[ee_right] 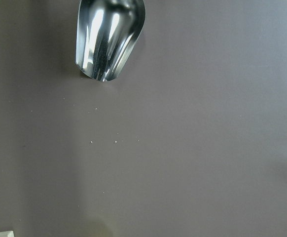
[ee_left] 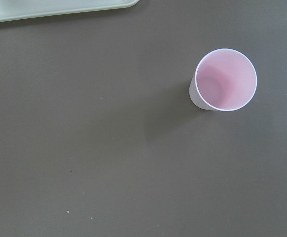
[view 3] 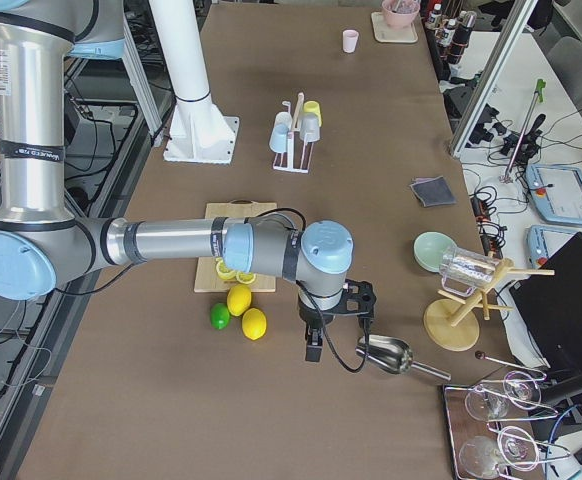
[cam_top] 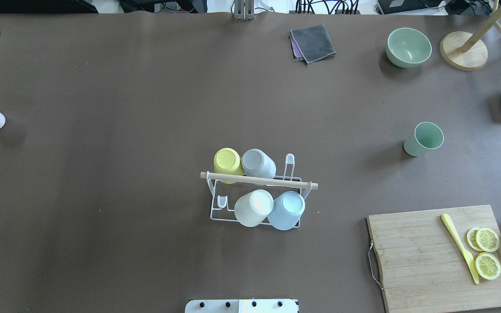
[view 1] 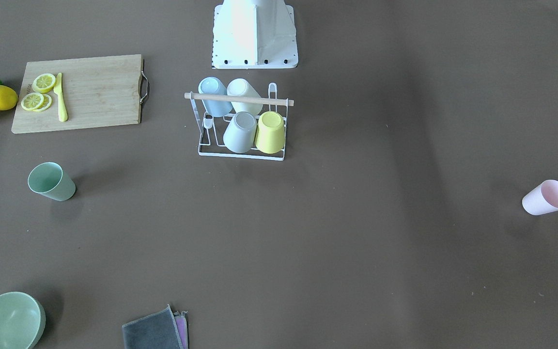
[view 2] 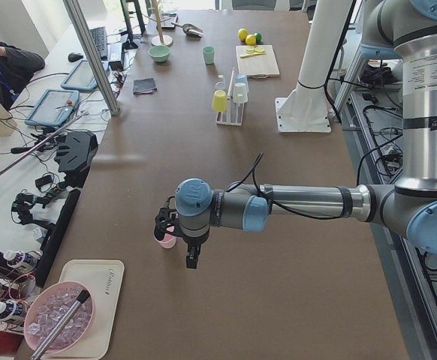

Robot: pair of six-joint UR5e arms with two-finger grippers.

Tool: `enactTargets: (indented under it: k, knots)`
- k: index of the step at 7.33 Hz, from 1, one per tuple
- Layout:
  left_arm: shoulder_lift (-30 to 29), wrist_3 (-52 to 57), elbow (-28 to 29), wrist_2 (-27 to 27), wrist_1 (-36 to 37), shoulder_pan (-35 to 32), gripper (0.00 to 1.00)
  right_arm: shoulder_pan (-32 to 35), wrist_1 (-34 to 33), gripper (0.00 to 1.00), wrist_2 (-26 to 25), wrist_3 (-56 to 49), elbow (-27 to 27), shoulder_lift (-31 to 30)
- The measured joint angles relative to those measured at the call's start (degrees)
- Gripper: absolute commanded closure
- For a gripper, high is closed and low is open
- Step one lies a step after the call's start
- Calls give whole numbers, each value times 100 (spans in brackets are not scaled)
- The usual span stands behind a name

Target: Place cup on cup holder

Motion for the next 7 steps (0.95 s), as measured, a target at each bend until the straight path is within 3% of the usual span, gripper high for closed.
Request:
enactTargets:
  k: [4,7]
  knots:
    - [-12,0,-89,-6,-28,29,2,1,-21,0,-77,-1,13,-32]
    - [-86,4,-271,16,-40,402,2,1,-14,0,-39,3,-7,-44]
